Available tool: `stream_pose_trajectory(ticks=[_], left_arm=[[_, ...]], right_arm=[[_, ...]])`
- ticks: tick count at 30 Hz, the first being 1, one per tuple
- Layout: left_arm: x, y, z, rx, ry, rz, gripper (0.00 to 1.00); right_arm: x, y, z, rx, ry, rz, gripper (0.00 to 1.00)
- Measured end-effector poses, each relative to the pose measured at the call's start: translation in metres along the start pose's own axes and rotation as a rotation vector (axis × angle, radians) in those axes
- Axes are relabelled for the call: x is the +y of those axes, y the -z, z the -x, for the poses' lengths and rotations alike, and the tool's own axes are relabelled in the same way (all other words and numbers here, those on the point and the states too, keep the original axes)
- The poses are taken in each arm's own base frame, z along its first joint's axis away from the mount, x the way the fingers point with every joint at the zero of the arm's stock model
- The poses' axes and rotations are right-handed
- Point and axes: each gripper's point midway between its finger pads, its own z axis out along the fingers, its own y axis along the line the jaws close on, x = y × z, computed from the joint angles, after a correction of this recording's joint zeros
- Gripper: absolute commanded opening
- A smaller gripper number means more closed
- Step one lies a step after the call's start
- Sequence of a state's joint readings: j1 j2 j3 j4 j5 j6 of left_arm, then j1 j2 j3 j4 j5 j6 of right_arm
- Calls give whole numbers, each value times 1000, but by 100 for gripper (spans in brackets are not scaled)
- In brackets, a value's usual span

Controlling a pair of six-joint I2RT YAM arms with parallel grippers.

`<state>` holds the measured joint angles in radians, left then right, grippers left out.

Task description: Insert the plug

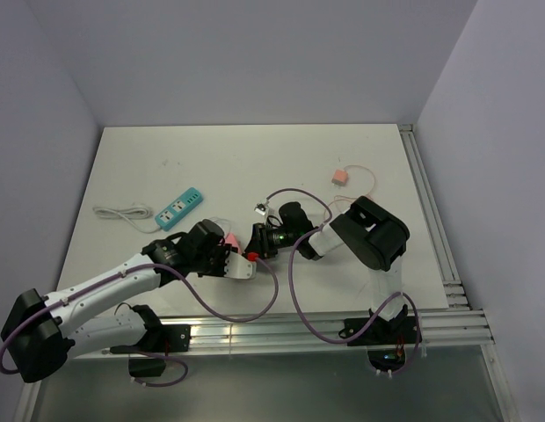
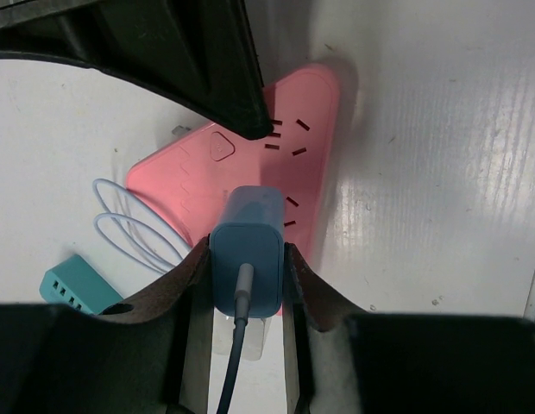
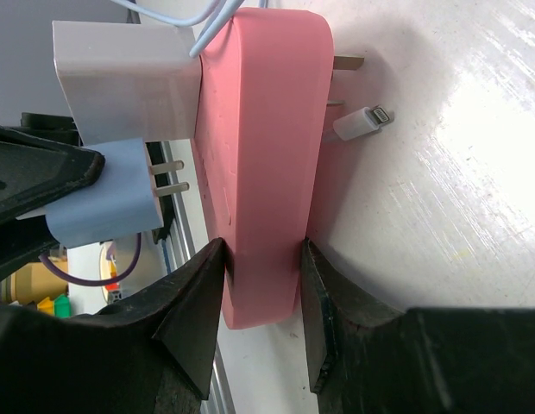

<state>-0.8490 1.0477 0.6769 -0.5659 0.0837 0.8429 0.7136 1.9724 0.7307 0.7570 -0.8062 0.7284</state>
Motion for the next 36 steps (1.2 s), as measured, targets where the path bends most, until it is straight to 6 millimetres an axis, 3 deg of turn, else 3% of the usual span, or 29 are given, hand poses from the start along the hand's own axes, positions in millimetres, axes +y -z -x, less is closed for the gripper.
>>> stream_pose_trajectory(ticks=[12,36], left_arm=[[-9,-5,-6,12,-6,-39,0],[-5,-21,-12,22,-63,-32,0]], right_arm=[[1,0,-1,3,-1,7,0],[-1,1,0,-6,2,18,0]])
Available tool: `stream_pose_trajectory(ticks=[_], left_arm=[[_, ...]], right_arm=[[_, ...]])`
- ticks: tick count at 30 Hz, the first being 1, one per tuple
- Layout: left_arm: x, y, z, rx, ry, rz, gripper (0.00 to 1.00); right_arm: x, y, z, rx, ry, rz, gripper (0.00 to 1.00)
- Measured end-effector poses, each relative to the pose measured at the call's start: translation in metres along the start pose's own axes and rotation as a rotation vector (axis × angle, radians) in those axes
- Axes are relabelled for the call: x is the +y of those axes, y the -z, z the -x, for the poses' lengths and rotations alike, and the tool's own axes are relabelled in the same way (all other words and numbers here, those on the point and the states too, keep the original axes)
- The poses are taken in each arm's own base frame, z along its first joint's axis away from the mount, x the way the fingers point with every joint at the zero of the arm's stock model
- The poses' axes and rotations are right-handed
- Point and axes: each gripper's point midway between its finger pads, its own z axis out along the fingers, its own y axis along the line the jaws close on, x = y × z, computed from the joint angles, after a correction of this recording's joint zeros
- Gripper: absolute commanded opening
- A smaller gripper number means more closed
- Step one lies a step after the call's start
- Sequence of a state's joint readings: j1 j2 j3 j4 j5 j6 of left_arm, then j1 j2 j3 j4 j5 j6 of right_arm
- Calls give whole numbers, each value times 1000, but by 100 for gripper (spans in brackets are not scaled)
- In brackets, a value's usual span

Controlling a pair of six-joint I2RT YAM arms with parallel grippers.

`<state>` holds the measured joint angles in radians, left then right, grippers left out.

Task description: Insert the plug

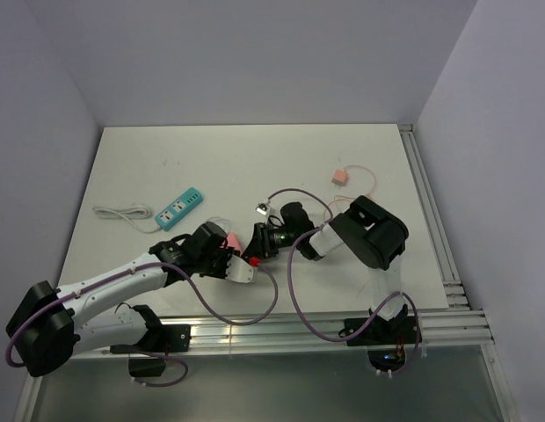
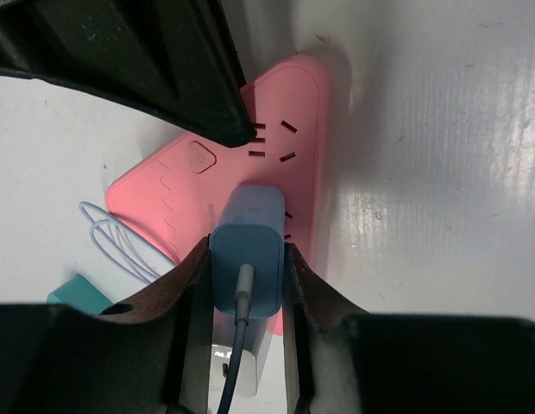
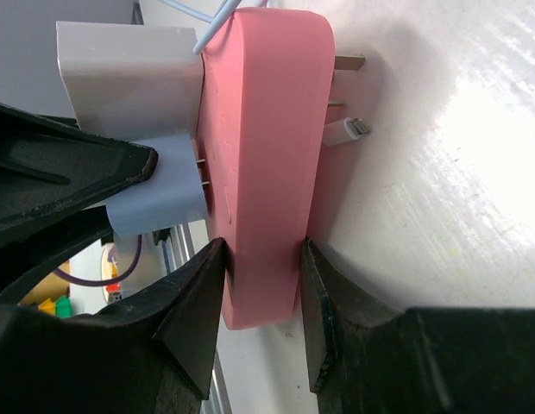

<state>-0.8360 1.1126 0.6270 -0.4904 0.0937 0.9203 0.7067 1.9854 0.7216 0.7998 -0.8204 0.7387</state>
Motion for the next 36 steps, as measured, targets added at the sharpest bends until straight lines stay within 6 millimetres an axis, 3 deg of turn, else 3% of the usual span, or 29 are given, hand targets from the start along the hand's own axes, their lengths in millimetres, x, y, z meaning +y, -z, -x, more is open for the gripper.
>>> stream_pose_trajectory(ticks=[16,36], left_arm=[[15,-16,-6,48,5,-20,0],[17,-20,-8,89,79,-130,0]], right_arm=[[-8,2,15,-23,2,-30,0],[-9,2,16,-25,2,-38,0]])
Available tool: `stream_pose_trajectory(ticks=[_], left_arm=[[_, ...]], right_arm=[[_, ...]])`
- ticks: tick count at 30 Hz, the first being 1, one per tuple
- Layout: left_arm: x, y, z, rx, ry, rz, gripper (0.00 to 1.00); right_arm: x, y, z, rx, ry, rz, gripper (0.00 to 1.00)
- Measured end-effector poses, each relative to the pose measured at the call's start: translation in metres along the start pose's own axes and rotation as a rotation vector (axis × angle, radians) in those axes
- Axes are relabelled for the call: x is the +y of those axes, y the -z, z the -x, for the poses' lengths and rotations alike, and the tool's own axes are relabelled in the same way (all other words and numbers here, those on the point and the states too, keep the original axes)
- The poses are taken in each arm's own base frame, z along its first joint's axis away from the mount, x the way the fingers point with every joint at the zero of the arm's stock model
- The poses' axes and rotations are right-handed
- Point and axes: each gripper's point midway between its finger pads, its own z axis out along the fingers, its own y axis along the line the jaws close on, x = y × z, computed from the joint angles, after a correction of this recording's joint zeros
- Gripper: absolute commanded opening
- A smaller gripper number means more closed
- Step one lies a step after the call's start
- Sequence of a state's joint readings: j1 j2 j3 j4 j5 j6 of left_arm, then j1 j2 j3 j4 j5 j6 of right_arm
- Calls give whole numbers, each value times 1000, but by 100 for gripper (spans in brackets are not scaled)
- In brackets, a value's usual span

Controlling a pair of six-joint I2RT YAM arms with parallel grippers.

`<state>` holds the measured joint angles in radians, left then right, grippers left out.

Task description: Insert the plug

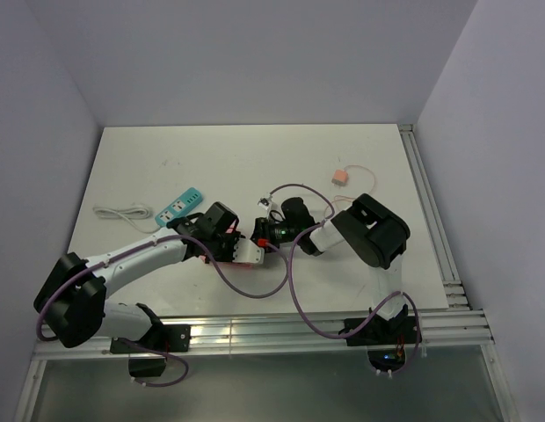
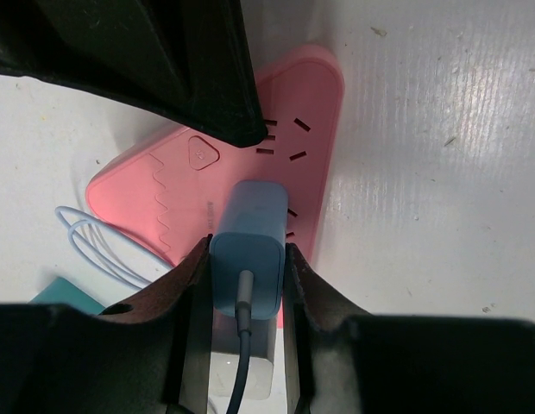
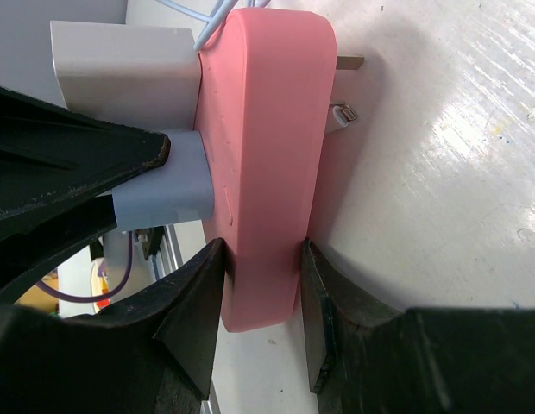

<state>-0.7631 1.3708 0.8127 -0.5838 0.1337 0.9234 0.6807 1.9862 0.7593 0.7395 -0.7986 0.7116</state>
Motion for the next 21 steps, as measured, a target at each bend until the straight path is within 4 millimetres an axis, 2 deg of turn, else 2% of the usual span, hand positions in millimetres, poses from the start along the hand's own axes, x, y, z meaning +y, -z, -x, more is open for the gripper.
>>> stream_pose_trajectory(ticks=[7,10,11,14,15,16,18,21], left_arm=[[0,0,0,0,1,0,1],[0,0,-1,-8,2,11,23],[0,1,-1,-11,2,16,36],[2,-4,3,-42,4,36,63],[-5,-9,1,-45,7,10,66],[2,-10,12,-92,6,39,73],[1,-10,20,-133,2,40,97],[-3,-14,18,-140,-7,37,99]], right_arm=[[0,0,0,0,0,0,0],[0,0,0,0,0,0,0],[0,0,0,0,1,0,0],[1,0,-1,5,1,4,0],[3,-2,-4,12,3,8,0],[4,-2,-5,17,8,12,0],[6,-5,-8,22,13,14,0],[9,-7,-14,42,14,20,0]])
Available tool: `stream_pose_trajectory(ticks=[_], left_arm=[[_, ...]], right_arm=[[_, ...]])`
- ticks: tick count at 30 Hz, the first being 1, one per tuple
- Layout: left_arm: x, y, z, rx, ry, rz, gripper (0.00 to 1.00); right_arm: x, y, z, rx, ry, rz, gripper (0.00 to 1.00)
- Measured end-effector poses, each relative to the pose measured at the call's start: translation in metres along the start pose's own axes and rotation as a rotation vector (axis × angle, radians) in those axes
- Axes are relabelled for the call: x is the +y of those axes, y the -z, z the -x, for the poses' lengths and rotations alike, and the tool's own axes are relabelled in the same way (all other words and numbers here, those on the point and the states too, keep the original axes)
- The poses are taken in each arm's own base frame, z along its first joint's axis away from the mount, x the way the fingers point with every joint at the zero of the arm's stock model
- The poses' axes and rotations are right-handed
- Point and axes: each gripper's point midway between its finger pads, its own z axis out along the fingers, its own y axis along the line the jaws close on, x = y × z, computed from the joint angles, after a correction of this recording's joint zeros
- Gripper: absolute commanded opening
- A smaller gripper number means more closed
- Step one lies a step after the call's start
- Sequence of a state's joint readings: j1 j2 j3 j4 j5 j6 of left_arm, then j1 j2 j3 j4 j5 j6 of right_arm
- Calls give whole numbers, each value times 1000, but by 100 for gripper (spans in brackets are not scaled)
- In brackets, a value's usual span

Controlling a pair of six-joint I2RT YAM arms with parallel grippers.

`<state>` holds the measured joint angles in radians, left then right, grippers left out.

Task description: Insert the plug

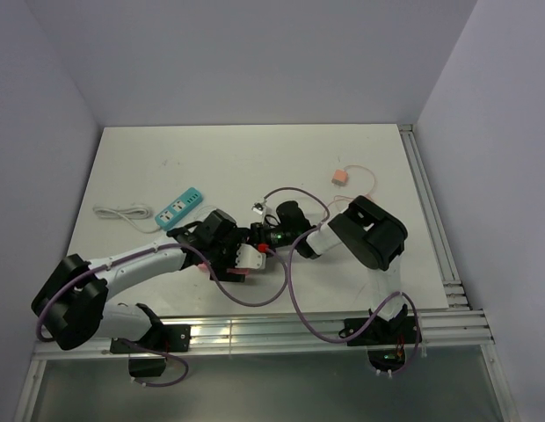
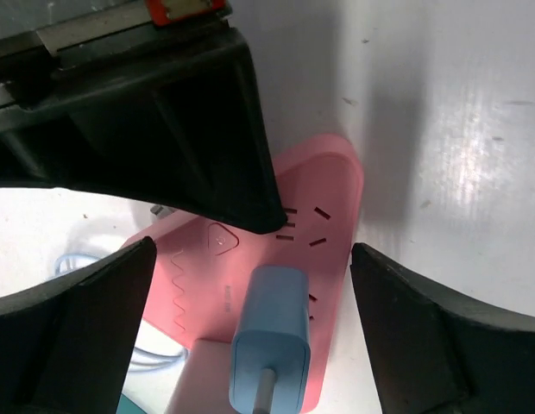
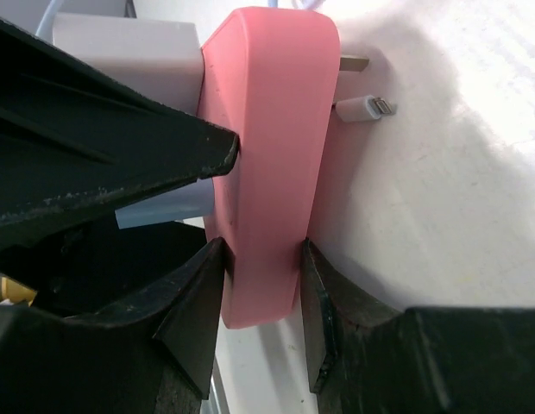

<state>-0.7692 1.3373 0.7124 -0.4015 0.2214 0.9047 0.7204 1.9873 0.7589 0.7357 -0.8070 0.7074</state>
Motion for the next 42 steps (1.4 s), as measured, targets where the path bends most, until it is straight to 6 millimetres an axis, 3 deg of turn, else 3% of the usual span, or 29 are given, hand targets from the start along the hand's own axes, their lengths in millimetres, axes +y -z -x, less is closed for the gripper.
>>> stream_pose_trajectory(ticks=[8,17,19,22,23,27,28,29,30,31,35,38,42], left_arm=[[-10,16,-3,-2,19,5,100],[16,83,39,-196,51,232,100],[24,101,53,-260,65,283,100],[40,137,85,-391,93,359,99],[44,150,95,-436,111,383,99],[64,202,130,-625,235,483,100],[68,213,136,-660,275,500,100],[73,221,139,-682,323,517,99],[77,228,142,-701,372,530,100],[82,234,145,-716,436,537,100],[92,250,160,-759,607,504,100],[92,248,167,-760,702,438,99],[83,239,161,-723,820,389,100]], right_arm=[[6,-3,-9,34,2,19,0],[8,-4,-13,46,-3,25,2],[8,-4,-13,46,-6,22,10],[8,-3,-13,47,-13,12,39],[7,-2,-13,47,-17,3,53],[11,3,-8,36,-16,-36,71],[13,5,-4,24,-6,-54,73],[14,7,-1,17,0,-73,82],[15,9,3,8,4,-97,82],[17,12,9,0,18,-128,98],[30,26,41,-60,80,-242,100],[44,44,79,-149,134,-365,100],[48,83,134,-321,158,-584,100]])
